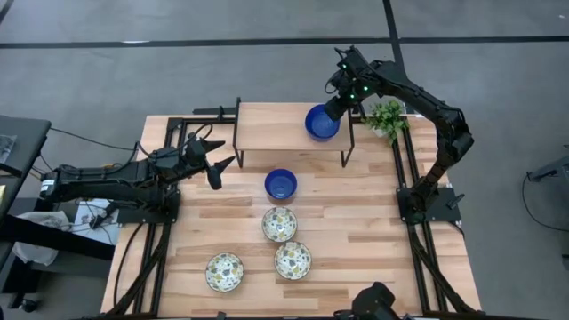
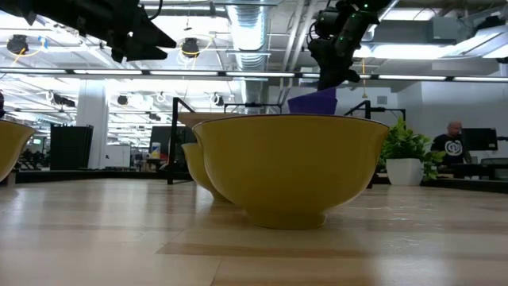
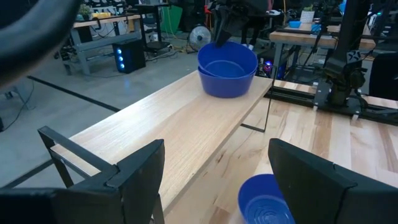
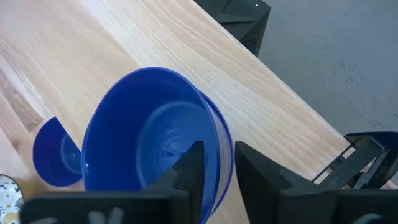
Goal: Pick & Place Mini bowls
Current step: Stack the left blue bowl on the blue bowl on the shelf
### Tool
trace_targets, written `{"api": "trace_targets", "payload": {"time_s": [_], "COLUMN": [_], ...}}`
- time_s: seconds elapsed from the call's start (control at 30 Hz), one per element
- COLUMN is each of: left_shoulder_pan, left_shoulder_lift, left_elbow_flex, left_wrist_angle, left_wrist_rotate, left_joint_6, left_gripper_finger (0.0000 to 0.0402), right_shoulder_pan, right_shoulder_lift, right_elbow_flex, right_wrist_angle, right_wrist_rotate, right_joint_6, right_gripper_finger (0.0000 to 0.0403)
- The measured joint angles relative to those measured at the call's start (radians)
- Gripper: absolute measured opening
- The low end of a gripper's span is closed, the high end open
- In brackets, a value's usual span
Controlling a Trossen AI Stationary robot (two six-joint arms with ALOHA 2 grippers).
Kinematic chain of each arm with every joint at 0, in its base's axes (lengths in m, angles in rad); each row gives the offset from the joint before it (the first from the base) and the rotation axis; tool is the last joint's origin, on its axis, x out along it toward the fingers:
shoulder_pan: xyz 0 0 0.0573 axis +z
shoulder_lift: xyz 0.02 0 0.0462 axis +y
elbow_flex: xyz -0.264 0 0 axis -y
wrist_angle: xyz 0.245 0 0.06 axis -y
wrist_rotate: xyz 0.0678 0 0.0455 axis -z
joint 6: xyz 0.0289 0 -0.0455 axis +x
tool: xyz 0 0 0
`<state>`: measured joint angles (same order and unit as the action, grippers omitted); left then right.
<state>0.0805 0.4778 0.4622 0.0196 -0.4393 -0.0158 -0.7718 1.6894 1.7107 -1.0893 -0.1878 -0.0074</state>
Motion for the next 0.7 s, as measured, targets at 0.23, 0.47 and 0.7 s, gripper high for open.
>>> {"api": "trace_targets", "payload": {"time_s": [0.23, 0.47, 0.7], "left_shoulder_pan": [0.000, 0.000, 0.000], "left_shoulder_lift": [0.000, 0.000, 0.000], "left_elbow_flex": [0.000, 0.000, 0.000], "left_wrist_angle": [0.000, 0.000, 0.000], "left_wrist_rotate": [0.000, 0.000, 0.000], "left_joint_6": [0.000, 0.000, 0.000], "left_gripper_finger": [0.0285, 0.0285, 0.0285], "right_shoulder_pan": [0.000, -0.003, -0.011], "right_shoulder_lift": [-0.011, -0.045, -0.068], "right_elbow_flex": [0.002, 0.023, 0.038], "right_wrist_angle": [0.005, 0.005, -0.019], "right_wrist_rotate": [0.003, 0.006, -0.021], "right_joint_6": [0.000, 0.000, -0.004], "right_gripper_finger": [0.0104, 0.0101, 0.0087]}}
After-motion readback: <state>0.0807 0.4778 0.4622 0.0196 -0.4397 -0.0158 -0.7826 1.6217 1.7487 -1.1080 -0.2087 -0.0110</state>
